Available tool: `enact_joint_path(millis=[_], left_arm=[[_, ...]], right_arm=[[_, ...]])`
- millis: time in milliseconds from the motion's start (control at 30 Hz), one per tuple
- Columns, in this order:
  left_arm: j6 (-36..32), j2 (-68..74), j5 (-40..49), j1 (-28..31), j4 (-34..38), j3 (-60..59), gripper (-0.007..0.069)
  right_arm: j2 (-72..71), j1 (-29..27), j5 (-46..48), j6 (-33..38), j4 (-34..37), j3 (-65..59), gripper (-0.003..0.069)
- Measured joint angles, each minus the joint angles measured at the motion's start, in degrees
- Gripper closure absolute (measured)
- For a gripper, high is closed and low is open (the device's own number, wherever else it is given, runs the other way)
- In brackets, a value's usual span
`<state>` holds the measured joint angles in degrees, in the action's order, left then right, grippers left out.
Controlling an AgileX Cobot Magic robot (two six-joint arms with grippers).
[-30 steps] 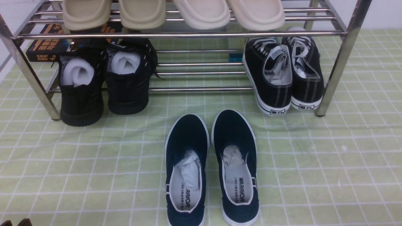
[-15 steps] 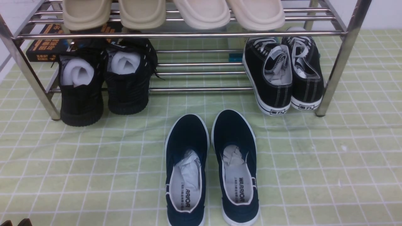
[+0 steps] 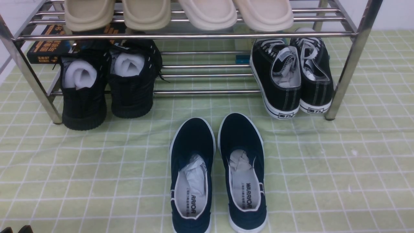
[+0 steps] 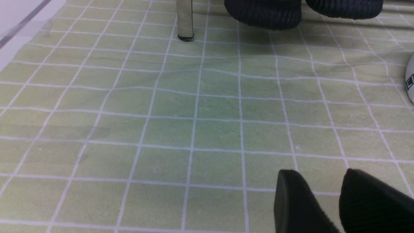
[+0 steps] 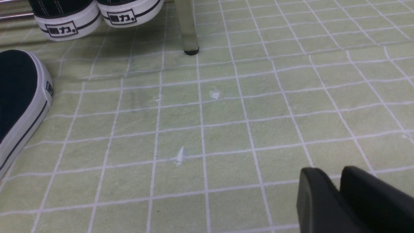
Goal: Take the shoes off the shelf with your hand from the green coffee tablecloth.
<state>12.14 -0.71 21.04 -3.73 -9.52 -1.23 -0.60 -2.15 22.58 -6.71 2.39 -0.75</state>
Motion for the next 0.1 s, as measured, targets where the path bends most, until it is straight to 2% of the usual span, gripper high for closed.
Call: enact_joint_path(millis=[100], left_arm=[[0.0, 0.0, 0.0, 0.0, 0.0, 0.0, 0.0383]], right_arm=[[0.0, 0.0, 0.0, 0.0, 0.0, 0.0, 0.0525]])
